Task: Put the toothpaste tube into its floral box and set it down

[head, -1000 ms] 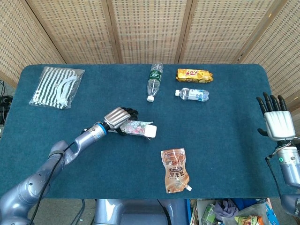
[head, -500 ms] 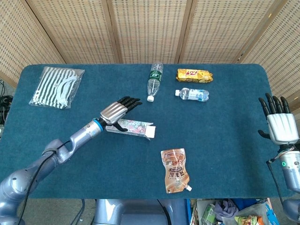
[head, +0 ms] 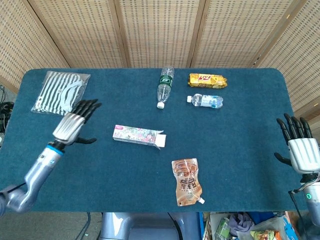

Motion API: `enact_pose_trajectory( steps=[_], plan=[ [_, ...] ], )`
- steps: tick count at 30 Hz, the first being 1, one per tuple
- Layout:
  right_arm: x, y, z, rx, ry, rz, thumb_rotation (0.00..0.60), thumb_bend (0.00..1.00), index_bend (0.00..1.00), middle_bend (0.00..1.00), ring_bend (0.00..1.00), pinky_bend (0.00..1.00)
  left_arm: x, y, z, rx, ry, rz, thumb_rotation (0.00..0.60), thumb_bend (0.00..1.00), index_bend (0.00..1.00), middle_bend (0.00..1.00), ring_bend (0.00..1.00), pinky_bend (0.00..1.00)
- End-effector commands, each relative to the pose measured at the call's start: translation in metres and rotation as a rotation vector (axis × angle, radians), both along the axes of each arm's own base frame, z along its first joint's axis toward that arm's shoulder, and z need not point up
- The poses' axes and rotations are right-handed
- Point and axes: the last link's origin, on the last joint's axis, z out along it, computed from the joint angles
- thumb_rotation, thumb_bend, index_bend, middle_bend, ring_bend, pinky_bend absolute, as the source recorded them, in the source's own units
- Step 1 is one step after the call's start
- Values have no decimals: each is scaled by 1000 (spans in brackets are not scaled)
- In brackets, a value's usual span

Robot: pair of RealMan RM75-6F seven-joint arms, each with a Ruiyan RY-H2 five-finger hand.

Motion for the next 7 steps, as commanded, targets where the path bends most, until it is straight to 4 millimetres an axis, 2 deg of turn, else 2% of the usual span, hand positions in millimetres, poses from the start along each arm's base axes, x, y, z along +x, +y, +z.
enact_pose_trajectory(
  steps=[1,4,7],
  plan=[
    [-1,16,-8,-13,-2,-4,600,0,0,0,0,0,-41,-53,35,170,10,202,600,111,0,0,0,0],
    [0,26,-13,-7,-23,-14,600,0,0,0,0,0,-50,-81,39,218,31,278,600,111,0,0,0,0],
    [-1,30,-15,-2,-45,-22,600,0,0,0,0,0,-53,-95,41,230,65,317,600,111,0,0,0,0]
  ],
)
